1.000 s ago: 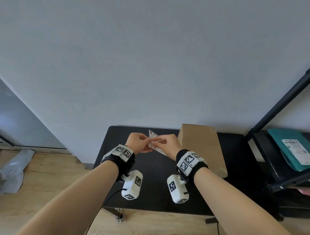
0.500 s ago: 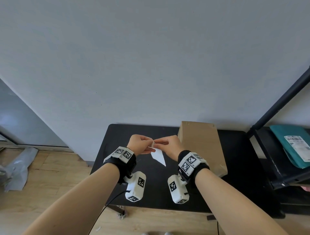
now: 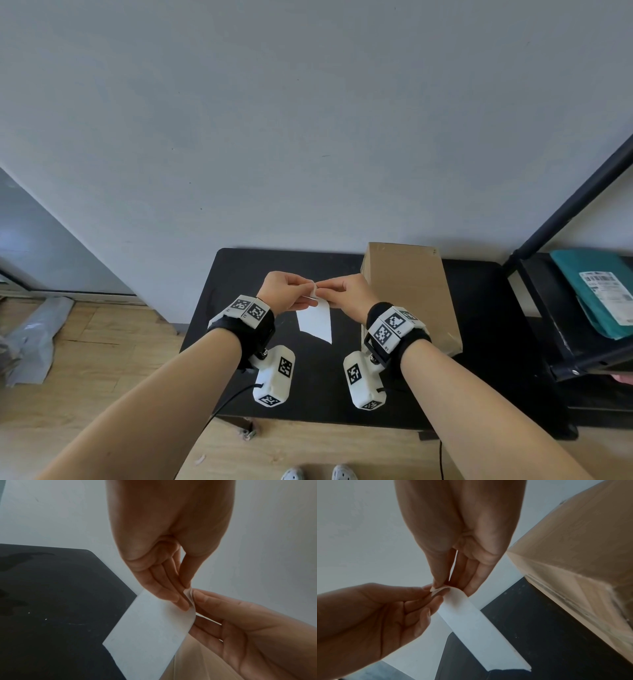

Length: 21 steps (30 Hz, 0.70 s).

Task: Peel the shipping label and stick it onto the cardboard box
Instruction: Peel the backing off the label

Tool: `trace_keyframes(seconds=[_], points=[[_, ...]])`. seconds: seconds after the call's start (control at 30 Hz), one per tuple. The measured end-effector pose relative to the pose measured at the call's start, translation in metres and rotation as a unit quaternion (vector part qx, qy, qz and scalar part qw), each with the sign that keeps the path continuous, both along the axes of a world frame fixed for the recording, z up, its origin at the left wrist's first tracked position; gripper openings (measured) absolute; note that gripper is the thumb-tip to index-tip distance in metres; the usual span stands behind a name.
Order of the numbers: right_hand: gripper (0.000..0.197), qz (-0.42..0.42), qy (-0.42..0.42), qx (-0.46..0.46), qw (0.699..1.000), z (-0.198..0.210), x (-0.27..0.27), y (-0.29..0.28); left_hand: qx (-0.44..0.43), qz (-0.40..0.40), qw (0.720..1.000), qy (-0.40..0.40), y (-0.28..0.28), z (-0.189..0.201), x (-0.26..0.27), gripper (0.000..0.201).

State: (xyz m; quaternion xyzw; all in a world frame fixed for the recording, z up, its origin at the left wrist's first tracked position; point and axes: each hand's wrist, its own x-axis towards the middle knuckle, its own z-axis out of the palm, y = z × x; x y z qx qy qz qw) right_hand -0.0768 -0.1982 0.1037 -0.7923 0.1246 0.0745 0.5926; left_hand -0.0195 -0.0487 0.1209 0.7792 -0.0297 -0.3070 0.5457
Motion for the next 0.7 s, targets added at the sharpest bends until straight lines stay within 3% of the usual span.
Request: trace_keyframes(seconds=[0.23, 0.43, 0.53, 0.7], points=[[0.029, 0.017, 0.010, 0.002, 1.000, 0.002, -0.002, -0.001, 0.007, -0.001, 1.000, -0.010, -0.002, 0.001, 0.000, 0.018], [0.014, -0.058, -0.007, -0.020, 0.998, -0.005, 0.003, -0.007, 0.023, 0.004, 1.000, -0.014, -0.001, -0.003, 0.001, 0.007], [0.024, -0.091, -0.006, -0.044, 0.995, -0.008, 0.006, -0.011, 0.038, 0.003, 0.999, -0.011, 0.003, -0.006, 0.002, 0.012], [0.021, -0.127, 0.009, -0.057, 0.990, -0.016, 0.007, -0.018, 0.056, 0.014, 0.998, 0.000, 0.012, -0.019, 0.004, 0.010]])
